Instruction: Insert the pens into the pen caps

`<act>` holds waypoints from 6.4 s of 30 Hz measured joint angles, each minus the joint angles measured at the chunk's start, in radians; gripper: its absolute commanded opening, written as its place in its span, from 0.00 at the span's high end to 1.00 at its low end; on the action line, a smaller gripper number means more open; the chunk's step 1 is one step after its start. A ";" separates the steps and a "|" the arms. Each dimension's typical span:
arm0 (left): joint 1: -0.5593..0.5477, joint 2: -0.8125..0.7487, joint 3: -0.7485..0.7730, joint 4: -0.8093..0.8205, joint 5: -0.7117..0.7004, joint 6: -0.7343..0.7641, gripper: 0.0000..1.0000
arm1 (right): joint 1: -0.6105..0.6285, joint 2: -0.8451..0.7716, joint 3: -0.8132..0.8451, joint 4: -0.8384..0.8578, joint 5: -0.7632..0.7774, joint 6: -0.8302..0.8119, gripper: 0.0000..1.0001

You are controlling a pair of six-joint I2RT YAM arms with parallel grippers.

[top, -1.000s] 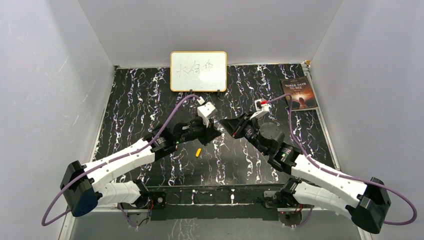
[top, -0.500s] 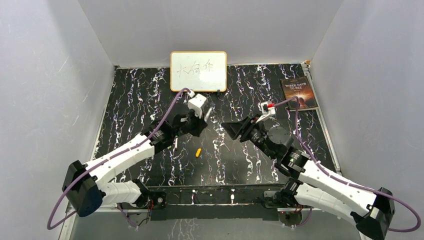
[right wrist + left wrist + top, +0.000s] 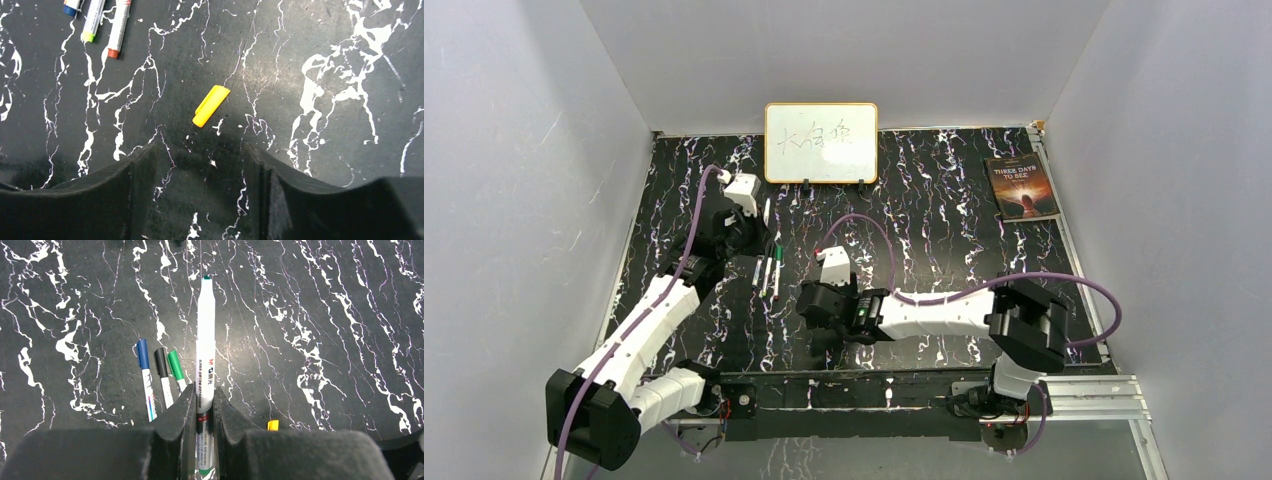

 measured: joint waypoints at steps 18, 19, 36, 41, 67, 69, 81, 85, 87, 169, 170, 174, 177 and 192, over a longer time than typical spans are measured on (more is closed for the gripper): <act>0.004 -0.045 -0.031 -0.002 0.013 0.020 1.00 | -0.074 0.188 0.144 -0.044 -0.020 0.093 0.54; 0.004 -0.046 -0.031 -0.002 0.014 0.020 1.00 | -0.080 0.195 0.150 -0.046 -0.020 0.095 0.54; 0.004 -0.050 -0.031 -0.002 0.035 0.026 1.00 | -0.085 0.281 0.203 -0.094 -0.024 0.097 0.74; 0.004 -0.053 -0.031 -0.002 0.039 0.027 1.00 | -0.085 0.289 0.215 -0.116 -0.018 0.097 0.82; -0.035 -0.079 -0.134 0.151 0.285 -0.114 1.00 | -0.252 -0.330 -0.286 0.218 -0.075 0.085 1.00; -0.085 -0.102 -0.177 0.206 0.308 -0.173 1.00 | -0.293 -0.447 -0.338 0.305 -0.097 0.062 1.00; -0.420 -0.093 -0.311 0.681 0.333 -0.499 1.00 | -0.355 -0.646 -0.348 0.485 -0.190 -0.065 1.00; -0.475 -0.047 -0.327 0.804 0.302 -0.558 1.00 | -0.355 -0.671 -0.348 0.518 -0.205 -0.066 1.00; -0.491 -0.025 -0.331 0.842 0.286 -0.583 1.00 | -0.355 -0.687 -0.348 0.538 -0.211 -0.066 1.00; -0.528 -0.008 -0.335 0.922 0.217 -0.618 1.00 | -0.381 -0.665 -0.322 0.639 -0.265 -0.136 1.00; -0.528 -0.008 -0.335 0.922 0.217 -0.618 1.00 | -0.381 -0.665 -0.322 0.639 -0.267 -0.136 1.00; -0.528 -0.008 -0.335 0.923 0.218 -0.618 1.00 | -0.381 -0.665 -0.322 0.639 -0.271 -0.135 1.00; -0.528 -0.008 -0.335 0.923 0.217 -0.618 1.00 | -0.381 -0.665 -0.322 0.640 -0.278 -0.130 1.00; -0.528 -0.007 -0.335 0.917 0.216 -0.613 1.00 | -0.381 -0.684 -0.327 0.647 -0.285 -0.113 1.00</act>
